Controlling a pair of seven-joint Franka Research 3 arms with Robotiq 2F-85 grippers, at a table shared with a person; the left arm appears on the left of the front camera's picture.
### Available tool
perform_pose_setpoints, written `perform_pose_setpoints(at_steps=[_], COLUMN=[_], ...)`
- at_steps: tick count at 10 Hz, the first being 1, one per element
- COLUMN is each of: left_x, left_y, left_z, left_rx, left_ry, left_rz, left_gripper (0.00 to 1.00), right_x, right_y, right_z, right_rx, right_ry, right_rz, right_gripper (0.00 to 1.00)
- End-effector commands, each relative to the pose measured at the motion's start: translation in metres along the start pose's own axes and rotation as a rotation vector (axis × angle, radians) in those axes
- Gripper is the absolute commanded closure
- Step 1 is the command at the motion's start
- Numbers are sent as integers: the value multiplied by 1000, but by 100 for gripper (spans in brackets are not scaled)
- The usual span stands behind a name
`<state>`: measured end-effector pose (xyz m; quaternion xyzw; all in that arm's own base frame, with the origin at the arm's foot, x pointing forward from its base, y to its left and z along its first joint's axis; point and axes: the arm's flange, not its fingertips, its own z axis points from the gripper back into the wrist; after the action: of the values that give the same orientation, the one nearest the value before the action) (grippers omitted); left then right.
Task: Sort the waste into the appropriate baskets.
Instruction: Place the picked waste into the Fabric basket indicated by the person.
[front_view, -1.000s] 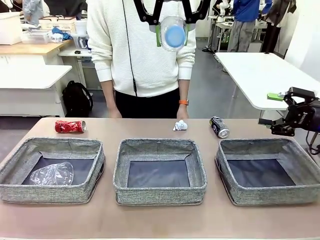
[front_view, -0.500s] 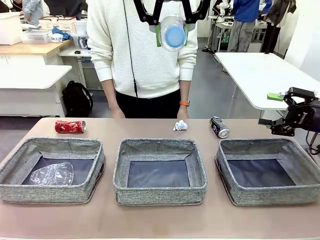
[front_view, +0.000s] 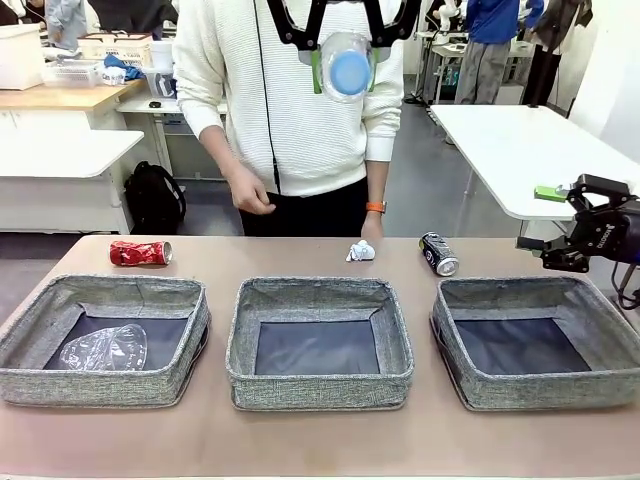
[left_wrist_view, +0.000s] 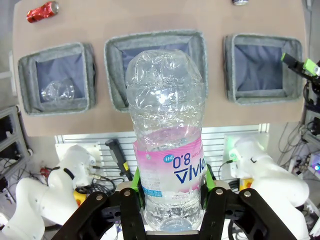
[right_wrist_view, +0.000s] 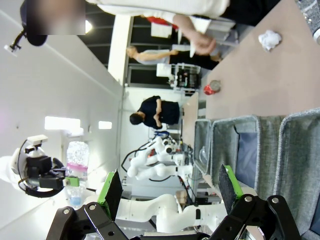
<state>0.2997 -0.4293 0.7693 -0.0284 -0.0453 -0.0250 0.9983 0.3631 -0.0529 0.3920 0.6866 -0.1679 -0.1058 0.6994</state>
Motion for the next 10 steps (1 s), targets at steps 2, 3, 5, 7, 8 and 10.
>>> perform_pose_setpoints(at_steps=[2, 3, 5, 7, 8, 10], left_x=[-1, -1, -1, -1, -1, -1], left_y=[0, 0, 0, 0, 0, 0], left_z=[2, 2, 2, 2, 2, 2], left_rx=[-3, -3, -3, -3, -3, -3], left_ry=[-5, -5, -5, -5, -5, -5], left_rz=[2, 2, 2, 2, 2, 2], left_gripper=[52, 52, 52, 52, 52, 52], right_x=[1, 1, 1, 1, 1, 1], right_y=[5, 5, 5, 5, 5, 5], right_z=[0, 0, 0, 0, 0, 0], right_rx=[11, 11, 11, 11, 11, 11], right_ry=[-7, -7, -7, -7, -7, -7], right_rz=[-20, -20, -20, -20, -20, -20], right_gripper=[0, 0, 0, 0, 0, 0])
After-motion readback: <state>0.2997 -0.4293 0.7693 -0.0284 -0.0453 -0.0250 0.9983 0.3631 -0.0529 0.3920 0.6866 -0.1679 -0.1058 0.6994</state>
